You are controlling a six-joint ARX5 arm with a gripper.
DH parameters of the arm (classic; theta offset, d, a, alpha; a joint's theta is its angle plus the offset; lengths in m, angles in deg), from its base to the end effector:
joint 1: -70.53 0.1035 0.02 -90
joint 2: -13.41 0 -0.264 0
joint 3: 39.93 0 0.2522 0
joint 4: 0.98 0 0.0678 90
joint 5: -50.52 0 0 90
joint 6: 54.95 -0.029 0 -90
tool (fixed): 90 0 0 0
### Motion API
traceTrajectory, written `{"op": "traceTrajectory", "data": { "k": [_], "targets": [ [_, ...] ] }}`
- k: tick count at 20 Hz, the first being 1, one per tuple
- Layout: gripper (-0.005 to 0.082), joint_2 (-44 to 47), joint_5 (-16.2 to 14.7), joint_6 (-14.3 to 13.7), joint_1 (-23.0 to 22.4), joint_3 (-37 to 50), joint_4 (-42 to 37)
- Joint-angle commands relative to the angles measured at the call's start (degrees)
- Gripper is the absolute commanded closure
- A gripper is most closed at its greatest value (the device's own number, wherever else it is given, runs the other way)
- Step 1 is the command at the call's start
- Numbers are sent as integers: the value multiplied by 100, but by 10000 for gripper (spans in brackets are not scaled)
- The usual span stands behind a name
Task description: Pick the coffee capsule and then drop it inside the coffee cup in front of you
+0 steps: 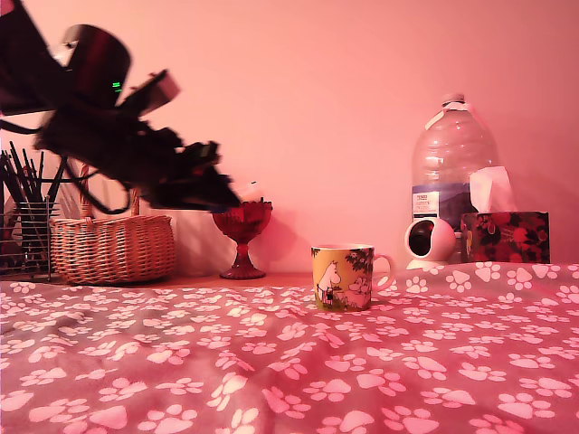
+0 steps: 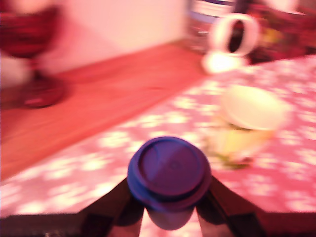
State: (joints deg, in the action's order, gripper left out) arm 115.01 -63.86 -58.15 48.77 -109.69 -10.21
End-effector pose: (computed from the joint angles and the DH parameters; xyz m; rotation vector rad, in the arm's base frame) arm 0.3432 -0.1499 0.1928 0.0428 0.3830 -0.8057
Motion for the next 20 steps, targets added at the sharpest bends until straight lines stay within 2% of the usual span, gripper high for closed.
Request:
{"op": "traceTrajectory", "data": {
  "k": [1,11,13,20],
  "targets": [
    [574,-155,-24,17,-116,129,-46],
    [574,-155,-24,83,-813,125,-109],
    [574,-155,-24,173,-914,120,-153],
    [574,-155,92,173,-1134,52,-186]
  ]
}}
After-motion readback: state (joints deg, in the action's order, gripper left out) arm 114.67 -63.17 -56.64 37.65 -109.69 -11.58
